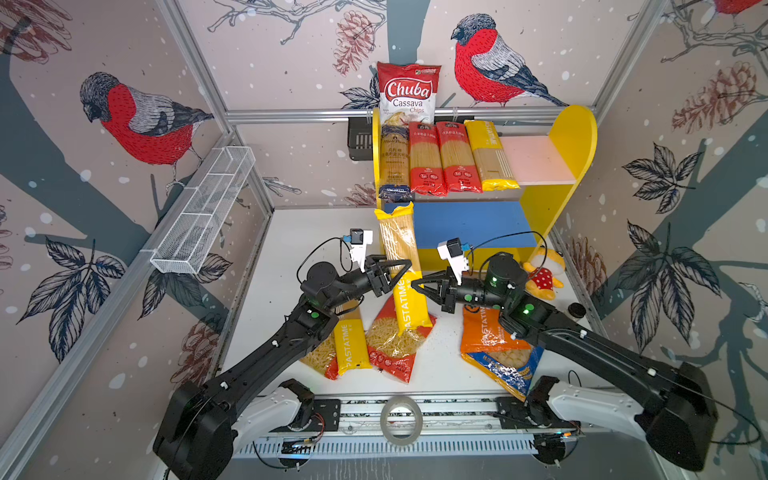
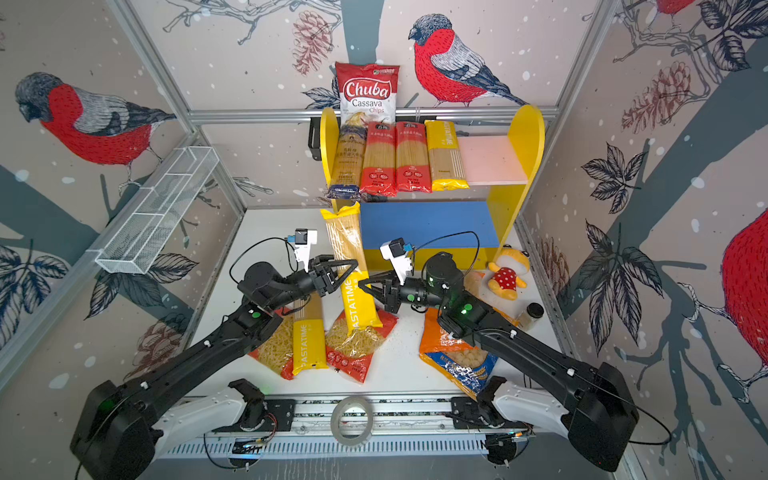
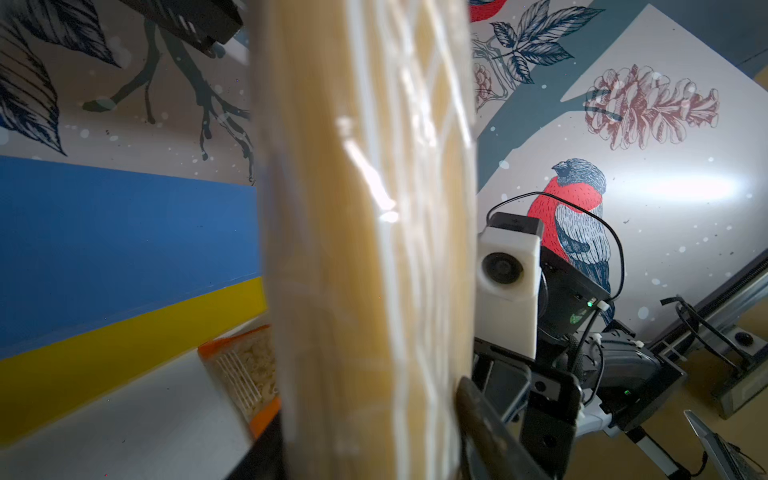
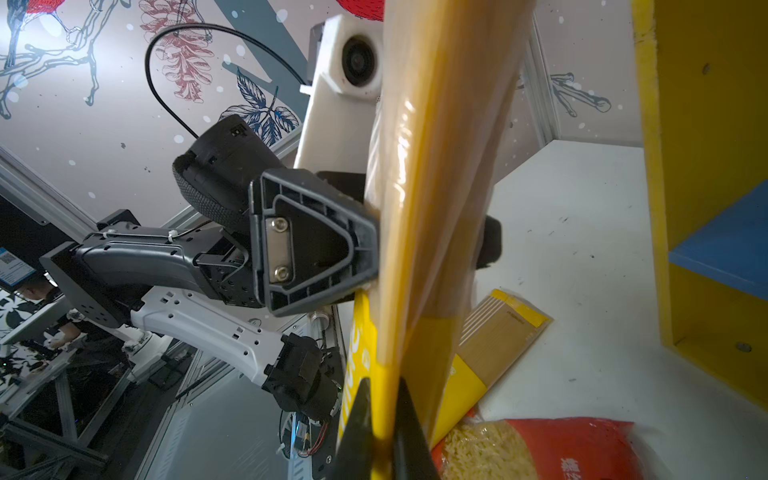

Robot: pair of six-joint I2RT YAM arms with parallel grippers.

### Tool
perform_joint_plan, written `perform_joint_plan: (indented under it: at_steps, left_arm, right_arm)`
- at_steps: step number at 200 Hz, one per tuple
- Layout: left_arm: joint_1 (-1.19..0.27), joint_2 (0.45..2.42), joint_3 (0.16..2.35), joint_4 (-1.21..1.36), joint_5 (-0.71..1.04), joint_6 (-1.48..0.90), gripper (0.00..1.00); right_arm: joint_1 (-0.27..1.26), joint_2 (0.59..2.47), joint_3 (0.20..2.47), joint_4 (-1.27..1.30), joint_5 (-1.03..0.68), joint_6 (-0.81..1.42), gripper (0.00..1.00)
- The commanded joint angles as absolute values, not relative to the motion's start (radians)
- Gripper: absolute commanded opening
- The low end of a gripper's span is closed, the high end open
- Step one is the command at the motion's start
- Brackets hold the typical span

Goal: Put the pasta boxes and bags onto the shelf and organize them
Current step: 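Raise the yellow pack toward the pink shelf with both grippers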

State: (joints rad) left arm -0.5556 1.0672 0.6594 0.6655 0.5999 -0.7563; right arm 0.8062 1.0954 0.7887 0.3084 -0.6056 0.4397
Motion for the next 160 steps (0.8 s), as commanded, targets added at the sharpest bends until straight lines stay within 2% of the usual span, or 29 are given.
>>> perform_joint_plan:
  at_steps: [1, 32, 69, 83, 114, 139, 160]
  left_arm:
    - [-0.558, 1.082, 0.687, 0.748, 0.621, -0.72, 0.43]
    - [-0.566, 1.088, 0.709, 0.761, 0.629, -0.707, 0.28]
    - [-0.568, 1.082, 0.749, 0.746, 0.608, -0.689, 0.15]
    - [-0.568, 1.081, 0.769, 0.744, 0.596, -0.684, 0.13]
    - [-0.568, 1.102, 0.854, 0.714, 0.579, -0.645, 0.12]
    - [-0.568, 1.132, 0.954, 0.688, 0.556, -0.603, 0.12]
    - [-0.568, 1.166, 1.029, 0.706, 0.528, -0.597, 0.12]
  right_arm:
    - [0.809, 1.081, 0.795, 0.425, -0.636, 0.394, 0.0]
    - [0.802, 1.077, 0.776, 0.44, -0.631, 0.406, 0.06]
    - [0.78, 1.058, 0.73, 0.497, -0.618, 0.471, 0.32]
    - [0.779, 1.051, 0.704, 0.529, -0.616, 0.493, 0.42]
    - [0.77, 1.032, 0.648, 0.563, -0.607, 0.531, 0.56]
    - [0.747, 1.003, 0.577, 0.633, -0.576, 0.6, 0.71]
    - [0.718, 0.99, 0.53, 0.711, -0.577, 0.679, 0.78]
